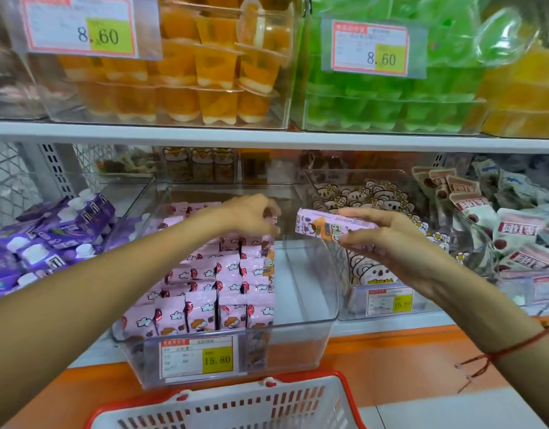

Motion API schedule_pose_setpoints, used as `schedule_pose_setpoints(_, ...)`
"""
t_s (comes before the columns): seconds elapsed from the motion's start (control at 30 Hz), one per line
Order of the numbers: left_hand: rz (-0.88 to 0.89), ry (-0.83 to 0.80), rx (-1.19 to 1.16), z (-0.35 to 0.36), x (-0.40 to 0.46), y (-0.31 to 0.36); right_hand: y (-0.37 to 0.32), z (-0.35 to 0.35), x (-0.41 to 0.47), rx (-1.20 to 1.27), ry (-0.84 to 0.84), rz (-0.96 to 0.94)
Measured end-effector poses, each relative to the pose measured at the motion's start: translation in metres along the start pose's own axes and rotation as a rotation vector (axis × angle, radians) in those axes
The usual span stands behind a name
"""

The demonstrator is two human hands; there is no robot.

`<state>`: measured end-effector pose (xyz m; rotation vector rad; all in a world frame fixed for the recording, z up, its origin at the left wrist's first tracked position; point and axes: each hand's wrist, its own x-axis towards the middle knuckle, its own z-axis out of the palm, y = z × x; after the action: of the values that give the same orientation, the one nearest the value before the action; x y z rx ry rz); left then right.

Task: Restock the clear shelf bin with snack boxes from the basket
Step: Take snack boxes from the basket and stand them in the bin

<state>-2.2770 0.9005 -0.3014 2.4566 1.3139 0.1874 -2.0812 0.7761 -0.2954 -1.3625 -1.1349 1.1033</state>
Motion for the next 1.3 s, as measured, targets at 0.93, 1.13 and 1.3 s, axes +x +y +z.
schedule_pose_setpoints(0.93,0.015,0.057,0.205,0.021,-0.008,-0.004,0.046,0.022,-0.003,-0.804,0.011,-0.397)
schedule_pose_setpoints(1.13,0.043,0.254,0.148,0.025,-0.015,-0.01,0.051,0.023,-0.004,-0.782,0.034,-0.389)
schedule_pose_setpoints(1.3,-0.007,0.163,0.057,0.029,-0.015,-0.012,0.043,0.026,-0.007,-0.815,0.023,-0.376)
